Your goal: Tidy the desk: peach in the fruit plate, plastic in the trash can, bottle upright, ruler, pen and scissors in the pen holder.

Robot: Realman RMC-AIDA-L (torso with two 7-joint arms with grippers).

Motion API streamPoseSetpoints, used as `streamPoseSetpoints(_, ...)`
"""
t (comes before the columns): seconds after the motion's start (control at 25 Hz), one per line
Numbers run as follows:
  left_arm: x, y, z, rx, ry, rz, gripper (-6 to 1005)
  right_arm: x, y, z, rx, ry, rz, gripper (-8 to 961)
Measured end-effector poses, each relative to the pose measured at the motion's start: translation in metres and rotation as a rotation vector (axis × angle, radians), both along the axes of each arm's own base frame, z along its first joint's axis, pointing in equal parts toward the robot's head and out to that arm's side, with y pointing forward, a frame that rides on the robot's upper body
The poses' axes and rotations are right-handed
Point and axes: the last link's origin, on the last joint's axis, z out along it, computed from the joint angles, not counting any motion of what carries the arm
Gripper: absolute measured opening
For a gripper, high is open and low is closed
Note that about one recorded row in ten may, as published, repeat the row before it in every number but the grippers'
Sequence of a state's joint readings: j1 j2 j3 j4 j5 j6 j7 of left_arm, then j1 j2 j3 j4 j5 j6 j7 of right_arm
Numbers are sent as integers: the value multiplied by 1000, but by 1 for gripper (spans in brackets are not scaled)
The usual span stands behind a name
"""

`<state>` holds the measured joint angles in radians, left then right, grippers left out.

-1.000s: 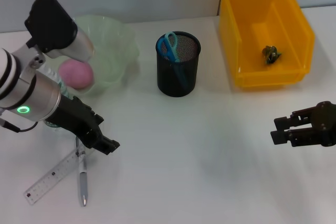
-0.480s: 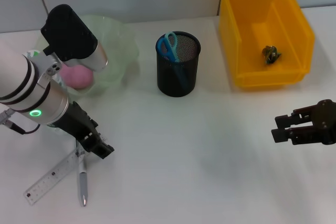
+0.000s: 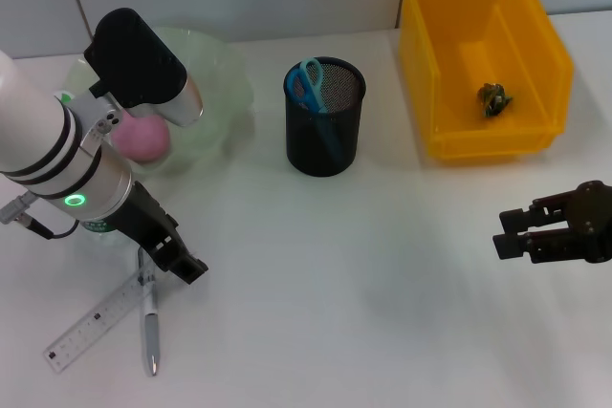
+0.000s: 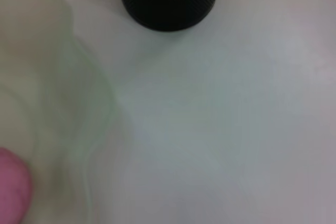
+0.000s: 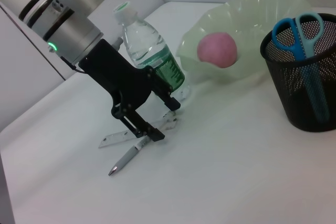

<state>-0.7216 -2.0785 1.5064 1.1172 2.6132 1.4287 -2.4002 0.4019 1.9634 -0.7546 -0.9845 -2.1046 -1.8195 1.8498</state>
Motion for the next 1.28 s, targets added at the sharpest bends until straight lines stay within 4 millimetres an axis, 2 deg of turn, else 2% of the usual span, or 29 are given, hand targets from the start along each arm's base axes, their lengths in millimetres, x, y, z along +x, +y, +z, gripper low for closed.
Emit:
streamPoseSetpoints(0.84, -13, 2, -2, 13, 31, 28, 734, -1, 1, 0, 8, 7, 0, 502)
streamPoseSetpoints(1.28, -14, 0, -3, 4, 33, 28, 729, -2, 2, -1, 8, 8, 2, 504)
